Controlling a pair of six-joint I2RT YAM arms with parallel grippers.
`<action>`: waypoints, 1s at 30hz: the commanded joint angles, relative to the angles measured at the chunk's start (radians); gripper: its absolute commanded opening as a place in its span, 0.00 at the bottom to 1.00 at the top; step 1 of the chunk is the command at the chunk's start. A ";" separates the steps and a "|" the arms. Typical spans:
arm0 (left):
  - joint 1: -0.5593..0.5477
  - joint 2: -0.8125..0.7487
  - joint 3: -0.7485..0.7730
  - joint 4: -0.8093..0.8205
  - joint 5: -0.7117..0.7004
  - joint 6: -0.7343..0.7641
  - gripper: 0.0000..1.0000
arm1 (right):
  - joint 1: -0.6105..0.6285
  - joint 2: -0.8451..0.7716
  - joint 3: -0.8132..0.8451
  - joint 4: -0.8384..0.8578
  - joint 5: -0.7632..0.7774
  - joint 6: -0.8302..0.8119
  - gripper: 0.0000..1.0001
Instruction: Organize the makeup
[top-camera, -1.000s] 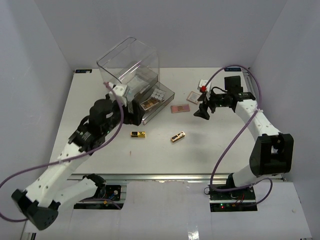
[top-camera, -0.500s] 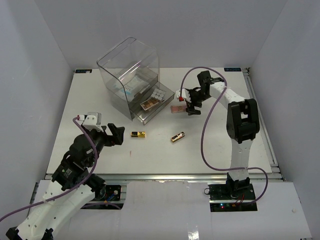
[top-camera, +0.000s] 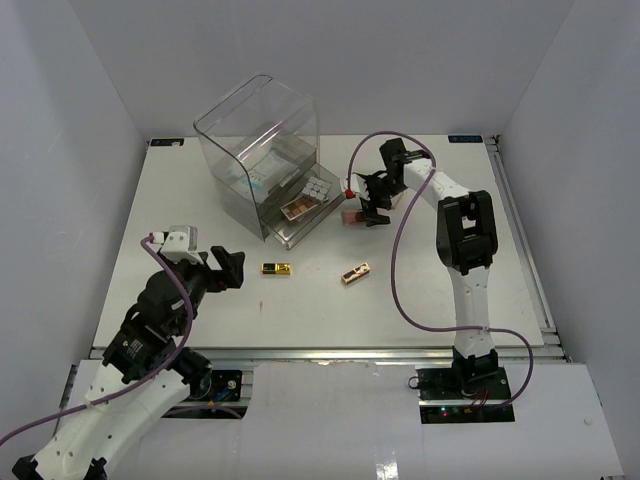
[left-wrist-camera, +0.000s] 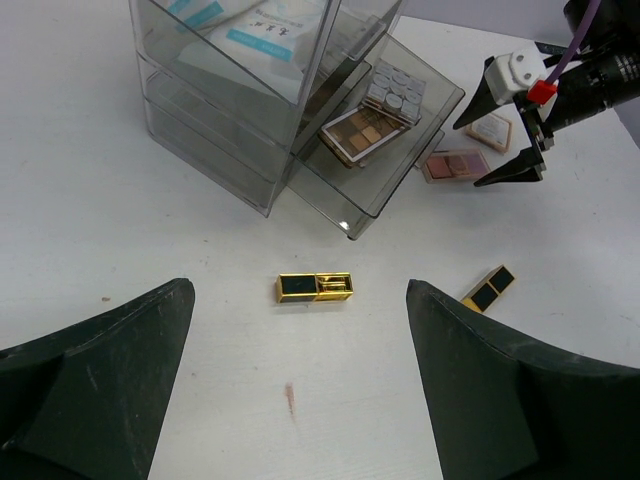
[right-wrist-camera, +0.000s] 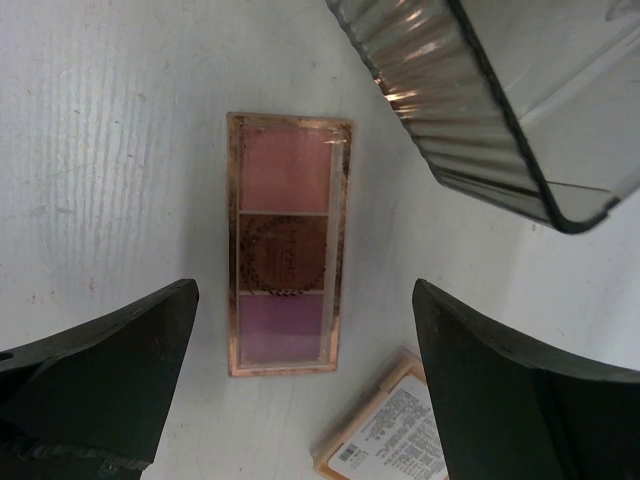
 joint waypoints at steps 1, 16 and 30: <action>0.004 -0.014 -0.002 -0.005 -0.029 -0.010 0.98 | 0.000 0.036 0.064 -0.048 -0.040 0.020 0.97; 0.003 -0.015 -0.001 -0.013 -0.048 -0.020 0.98 | 0.003 0.152 0.160 -0.129 -0.038 0.058 0.64; 0.004 -0.034 -0.003 -0.011 -0.040 -0.022 0.98 | 0.015 -0.175 -0.206 -0.119 -0.040 -0.037 0.28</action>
